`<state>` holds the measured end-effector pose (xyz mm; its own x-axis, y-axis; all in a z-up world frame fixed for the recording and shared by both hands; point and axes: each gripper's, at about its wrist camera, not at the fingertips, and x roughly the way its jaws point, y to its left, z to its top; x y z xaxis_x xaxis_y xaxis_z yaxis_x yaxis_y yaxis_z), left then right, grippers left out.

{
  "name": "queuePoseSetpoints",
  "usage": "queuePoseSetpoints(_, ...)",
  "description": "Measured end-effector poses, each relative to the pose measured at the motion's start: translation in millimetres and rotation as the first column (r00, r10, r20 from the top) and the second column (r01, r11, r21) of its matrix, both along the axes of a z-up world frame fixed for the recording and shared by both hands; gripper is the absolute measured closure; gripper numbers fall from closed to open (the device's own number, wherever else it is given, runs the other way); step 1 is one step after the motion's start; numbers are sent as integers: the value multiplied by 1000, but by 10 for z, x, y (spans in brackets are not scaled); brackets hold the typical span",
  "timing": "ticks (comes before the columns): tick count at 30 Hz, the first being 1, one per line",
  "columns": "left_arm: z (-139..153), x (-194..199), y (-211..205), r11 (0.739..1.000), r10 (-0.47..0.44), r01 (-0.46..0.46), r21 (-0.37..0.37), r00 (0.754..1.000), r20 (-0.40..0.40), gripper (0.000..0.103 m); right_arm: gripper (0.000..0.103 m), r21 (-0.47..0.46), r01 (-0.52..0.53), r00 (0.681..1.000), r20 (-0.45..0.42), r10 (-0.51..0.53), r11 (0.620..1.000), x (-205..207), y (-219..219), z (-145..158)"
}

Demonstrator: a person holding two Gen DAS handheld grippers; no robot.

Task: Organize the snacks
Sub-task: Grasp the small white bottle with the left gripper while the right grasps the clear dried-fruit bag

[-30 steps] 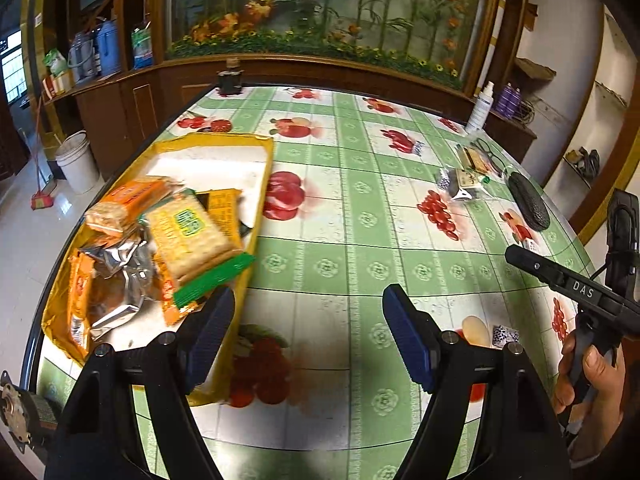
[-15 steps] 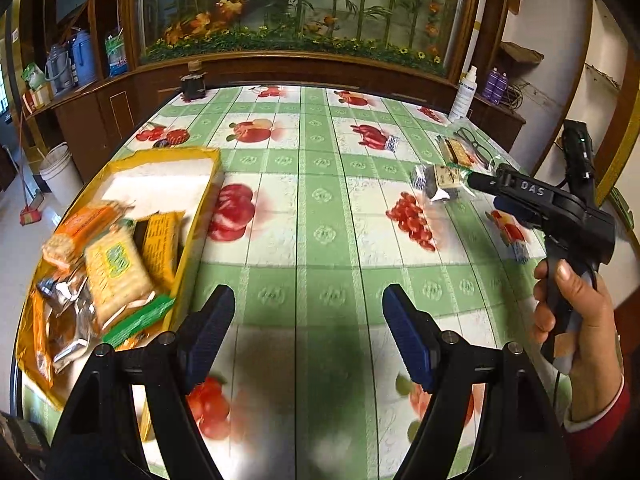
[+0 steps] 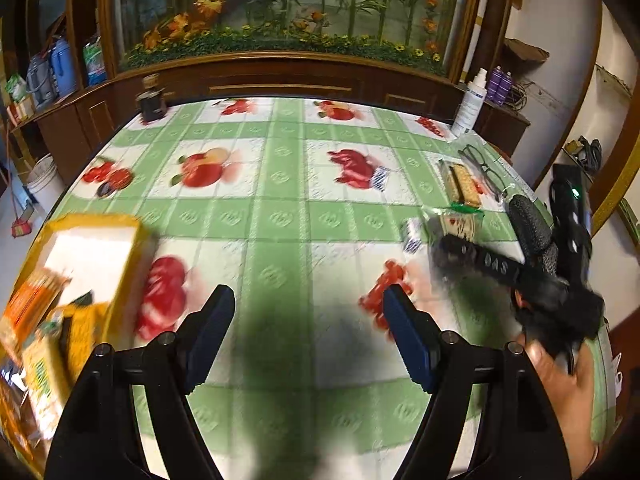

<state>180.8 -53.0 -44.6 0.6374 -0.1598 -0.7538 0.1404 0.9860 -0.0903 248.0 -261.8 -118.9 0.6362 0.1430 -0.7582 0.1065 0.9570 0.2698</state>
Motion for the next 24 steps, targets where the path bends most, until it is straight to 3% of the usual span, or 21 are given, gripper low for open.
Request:
queuePoseSetpoints(6,-177,340,-647,994,-98,100,47,995,-34,27,66,18,17,998,57,-18,1000,-467,-328,201)
queuePoseSetpoints(14,-457,718,-1173,984,-105,111,143,993,-50,27,66,112,28,994,106,-40,993,-1050,-691,399)
queuePoseSetpoints(16,-567,778,-1215,982,-112,125,144,989,-93,54,66,122,28,993,115,-43,992,-1138,-721,428)
queuePoseSetpoints(17,-624,800,-1210,983,-109,125,136,986,-123,76,66,126,29,992,121,-44,992,-1179,-731,449)
queuePoseSetpoints(18,-609,778,-1186,984,-101,114,136,990,-96,92,66,133,30,990,129,-48,991,-1220,-740,470)
queuePoseSetpoints(21,-600,746,-1138,983,-119,134,122,985,-123,93,66,132,28,988,145,-47,991,-1292,-732,522)
queuePoseSetpoints(24,-515,597,-1006,987,-111,121,102,989,-96,93,66,136,15,988,152,-36,991,-1341,-695,539)
